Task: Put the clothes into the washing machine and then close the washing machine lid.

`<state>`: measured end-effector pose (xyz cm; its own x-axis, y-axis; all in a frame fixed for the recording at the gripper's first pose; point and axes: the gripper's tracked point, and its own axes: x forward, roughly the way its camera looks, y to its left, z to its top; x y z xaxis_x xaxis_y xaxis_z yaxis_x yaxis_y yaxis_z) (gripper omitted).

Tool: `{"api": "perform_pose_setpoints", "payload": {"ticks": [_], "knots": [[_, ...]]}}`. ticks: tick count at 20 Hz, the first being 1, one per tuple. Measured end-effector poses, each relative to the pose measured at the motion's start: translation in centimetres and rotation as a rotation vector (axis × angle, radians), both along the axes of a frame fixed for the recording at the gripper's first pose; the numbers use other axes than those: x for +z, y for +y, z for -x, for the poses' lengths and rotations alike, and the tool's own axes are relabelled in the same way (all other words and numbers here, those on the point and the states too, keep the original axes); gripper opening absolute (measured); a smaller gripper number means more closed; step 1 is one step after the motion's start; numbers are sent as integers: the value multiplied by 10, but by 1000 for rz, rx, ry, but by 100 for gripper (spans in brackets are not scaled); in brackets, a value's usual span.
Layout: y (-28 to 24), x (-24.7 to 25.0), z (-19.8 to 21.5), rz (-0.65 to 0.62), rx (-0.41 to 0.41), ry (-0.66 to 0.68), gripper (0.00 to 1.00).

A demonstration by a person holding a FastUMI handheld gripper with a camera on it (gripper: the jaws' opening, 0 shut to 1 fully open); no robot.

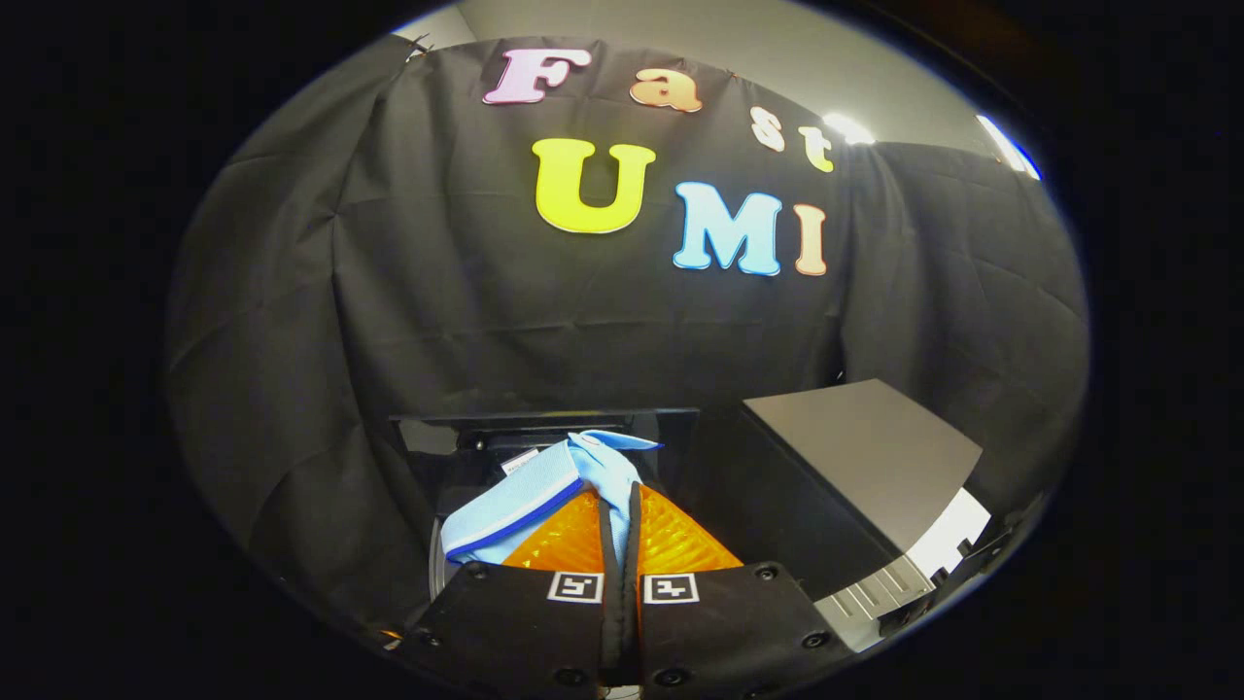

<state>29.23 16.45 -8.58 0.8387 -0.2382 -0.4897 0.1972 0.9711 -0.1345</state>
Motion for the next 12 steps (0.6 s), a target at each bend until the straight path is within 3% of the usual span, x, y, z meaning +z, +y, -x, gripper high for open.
{"api": "perform_pose_setpoints", "payload": {"ticks": [12], "knots": [[10,-109,-20,-58,2,51,1]]}}
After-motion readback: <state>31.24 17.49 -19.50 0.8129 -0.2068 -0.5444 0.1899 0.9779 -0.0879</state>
